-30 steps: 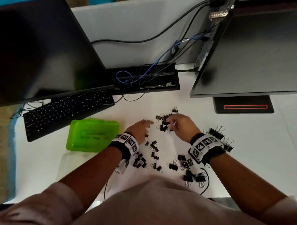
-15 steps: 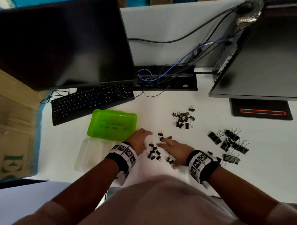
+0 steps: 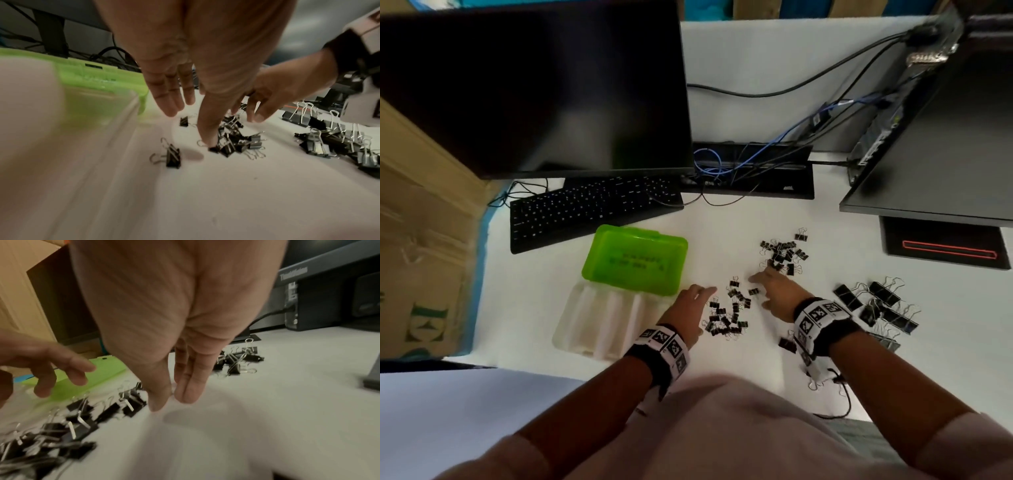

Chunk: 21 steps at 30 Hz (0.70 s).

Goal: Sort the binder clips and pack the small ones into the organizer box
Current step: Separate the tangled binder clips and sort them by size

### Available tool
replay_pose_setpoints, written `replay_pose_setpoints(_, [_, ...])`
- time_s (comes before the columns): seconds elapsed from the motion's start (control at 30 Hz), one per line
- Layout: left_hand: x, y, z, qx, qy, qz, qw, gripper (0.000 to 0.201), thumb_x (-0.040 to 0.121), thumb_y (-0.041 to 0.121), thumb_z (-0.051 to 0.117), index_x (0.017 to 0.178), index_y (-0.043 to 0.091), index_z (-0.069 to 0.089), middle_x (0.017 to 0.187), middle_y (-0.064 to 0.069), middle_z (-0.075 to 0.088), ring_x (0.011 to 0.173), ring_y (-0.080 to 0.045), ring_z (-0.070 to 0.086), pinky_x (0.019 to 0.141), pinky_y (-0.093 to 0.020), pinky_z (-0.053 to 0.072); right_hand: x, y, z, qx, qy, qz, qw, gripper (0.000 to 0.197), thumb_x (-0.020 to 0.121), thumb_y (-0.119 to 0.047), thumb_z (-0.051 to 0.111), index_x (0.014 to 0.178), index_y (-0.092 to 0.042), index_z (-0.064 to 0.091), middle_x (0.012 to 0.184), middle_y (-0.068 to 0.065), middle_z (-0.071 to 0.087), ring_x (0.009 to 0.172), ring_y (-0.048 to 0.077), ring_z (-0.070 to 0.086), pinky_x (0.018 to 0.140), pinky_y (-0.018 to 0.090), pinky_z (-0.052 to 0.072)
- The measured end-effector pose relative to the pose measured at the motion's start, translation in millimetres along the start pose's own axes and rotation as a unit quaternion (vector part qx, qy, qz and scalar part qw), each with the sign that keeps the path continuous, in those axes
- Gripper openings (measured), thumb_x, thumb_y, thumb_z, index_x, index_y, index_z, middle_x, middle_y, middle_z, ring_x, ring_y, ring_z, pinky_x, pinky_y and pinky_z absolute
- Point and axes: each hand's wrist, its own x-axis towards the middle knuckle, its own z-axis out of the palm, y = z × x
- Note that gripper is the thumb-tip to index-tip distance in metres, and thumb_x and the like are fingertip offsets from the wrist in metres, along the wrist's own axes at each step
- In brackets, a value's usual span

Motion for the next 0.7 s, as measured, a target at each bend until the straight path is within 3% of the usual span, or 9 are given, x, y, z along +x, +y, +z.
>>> replay_pose_setpoints(0.13, [-7,-2,3,0.047,-0.028,-0.027,0.998,0.094,0.071,-0.012,0.062,0.144,0.022,0.016,0.142,-0.003,0.026,0.126,-0.026,0.034,0.100,-0.039,0.044,5,-12,15,0.043,-0.008,-0.035,0.998,0.053,0.083,0.006,0.054,0.131,-0.015,0.046,0.113,0.003,0.045,0.093,0.016,0.052,0.091,0.030,0.047])
replay_pose_setpoints(0.23, [-10,-3,7,0.015,-0.023,-0.046,0.999,0.085,0.072,-0.018,0.048,0.144,0.017,0.020,0.142,-0.008,0.026,0.124,-0.026,0.038,0.103,-0.034,0.040,7,-19,16,0.130,0.020,-0.036,0.991,0.049,0.083,0.013,0.047,0.123,-0.013,0.055,0.117,0.010,0.053,0.088,0.013,0.052,0.082,0.018,0.044])
replay_pose_setpoints(0.3, [-9,-2,8,-0.017,-0.014,-0.056,0.998,0.082,0.072,-0.019,0.048,0.143,0.015,0.023,0.142,-0.009,0.026,0.123,-0.026,0.043,0.103,-0.032,0.040,8,-16,11,0.139,0.049,-0.023,0.989,0.056,0.079,0.018,0.045,0.122,-0.015,0.054,0.119,0.008,0.050,0.081,0.015,0.055,0.075,0.014,0.043])
replay_pose_setpoints(0.37, [-5,1,8,-0.038,-0.011,-0.059,0.997,0.084,0.072,-0.019,0.052,0.143,0.015,0.022,0.142,-0.009,0.026,0.118,-0.028,0.048,0.099,-0.032,0.042,8,-13,6,0.098,0.027,-0.018,0.995,0.062,0.080,0.011,0.057,0.132,-0.021,0.045,0.131,0.004,0.040,0.090,0.017,0.057,0.084,0.023,0.047])
replay_pose_setpoints(0.43, [-2,6,9,-0.054,-0.011,-0.053,0.997,0.086,0.072,-0.018,0.055,0.143,0.015,0.022,0.141,-0.009,0.028,0.115,-0.029,0.051,0.096,-0.032,0.043,9,-14,6,0.056,-0.031,-0.028,0.998,0.079,0.077,-0.004,0.071,0.142,-0.024,0.030,0.146,0.001,0.024,0.112,0.022,0.052,0.097,0.032,0.045])
replay_pose_setpoints(0.53, [-1,8,9,-0.078,-0.002,-0.046,0.996,0.088,0.073,-0.017,0.057,0.144,0.018,0.020,0.141,-0.008,0.029,0.117,-0.027,0.050,0.096,-0.032,0.044,11,-24,13,0.027,-0.069,-0.070,0.995,0.088,0.075,-0.004,0.073,0.146,-0.024,0.024,0.153,0.000,0.020,0.130,0.021,0.039,0.106,0.030,0.036])
replay_pose_setpoints(0.7, [-9,1,4,-0.093,0.006,-0.044,0.995,0.095,0.072,-0.014,0.063,0.146,0.018,0.014,0.142,-0.010,0.027,0.119,-0.026,0.046,0.098,-0.036,0.045,4,-18,1,0.093,-0.001,-0.045,0.995,0.081,0.083,0.009,0.055,0.143,-0.037,0.024,0.150,-0.004,0.027,0.101,0.014,0.055,0.083,0.022,0.046])
